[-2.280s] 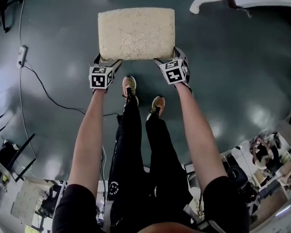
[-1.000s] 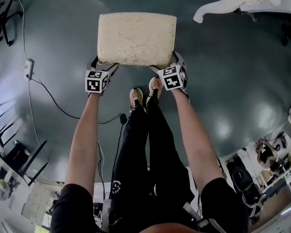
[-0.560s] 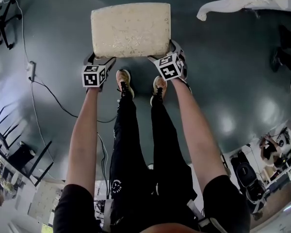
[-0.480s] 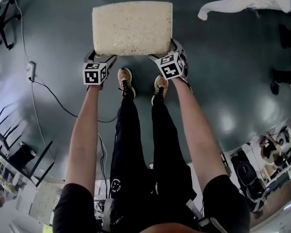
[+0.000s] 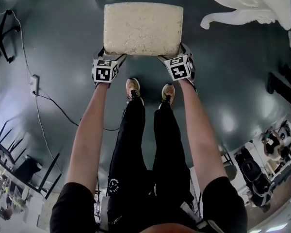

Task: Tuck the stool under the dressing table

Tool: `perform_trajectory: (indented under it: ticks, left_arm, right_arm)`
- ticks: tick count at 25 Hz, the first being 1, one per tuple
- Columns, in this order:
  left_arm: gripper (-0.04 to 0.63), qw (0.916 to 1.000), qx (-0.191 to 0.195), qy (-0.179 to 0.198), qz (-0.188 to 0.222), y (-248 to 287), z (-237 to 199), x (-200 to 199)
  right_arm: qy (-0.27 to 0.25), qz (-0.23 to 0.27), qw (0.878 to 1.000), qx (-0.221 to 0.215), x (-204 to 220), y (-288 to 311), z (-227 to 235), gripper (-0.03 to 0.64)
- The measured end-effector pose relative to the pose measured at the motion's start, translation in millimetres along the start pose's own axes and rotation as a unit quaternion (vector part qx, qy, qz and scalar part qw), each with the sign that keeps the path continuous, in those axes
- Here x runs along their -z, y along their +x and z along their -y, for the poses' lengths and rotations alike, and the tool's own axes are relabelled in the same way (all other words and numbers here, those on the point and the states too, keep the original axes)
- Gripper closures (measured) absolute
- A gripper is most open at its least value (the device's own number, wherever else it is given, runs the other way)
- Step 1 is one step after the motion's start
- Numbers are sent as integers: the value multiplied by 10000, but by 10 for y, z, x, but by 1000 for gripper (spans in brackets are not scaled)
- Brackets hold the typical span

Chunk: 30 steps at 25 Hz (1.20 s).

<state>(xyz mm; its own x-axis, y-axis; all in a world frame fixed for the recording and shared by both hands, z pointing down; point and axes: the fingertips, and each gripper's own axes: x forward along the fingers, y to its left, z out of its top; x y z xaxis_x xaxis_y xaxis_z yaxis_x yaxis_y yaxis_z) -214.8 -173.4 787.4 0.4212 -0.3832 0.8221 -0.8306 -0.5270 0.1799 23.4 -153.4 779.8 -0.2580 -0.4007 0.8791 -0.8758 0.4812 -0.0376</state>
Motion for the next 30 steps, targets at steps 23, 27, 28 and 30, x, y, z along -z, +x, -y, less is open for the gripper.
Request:
perform_trajectory:
  ticks: [23, 27, 28, 30]
  left_arm:
    - [121, 9999, -106, -61, 17, 533, -506, -939]
    - [121, 10000, -78, -31, -21, 627, -569, -1092]
    - [121, 10000, -84, -33, -10, 645, -594, -1133]
    - [121, 10000, -72, -10, 9, 685, -638, -1216]
  right_arm:
    - [206, 284, 9990, 271, -842, 414, 701, 110]
    - [245, 322, 9988, 279, -951, 477, 810, 112]
    - [243, 333, 9987, 287, -993, 493, 837, 112]
    - [273, 356, 9985, 323, -1060, 514, 889, 112]
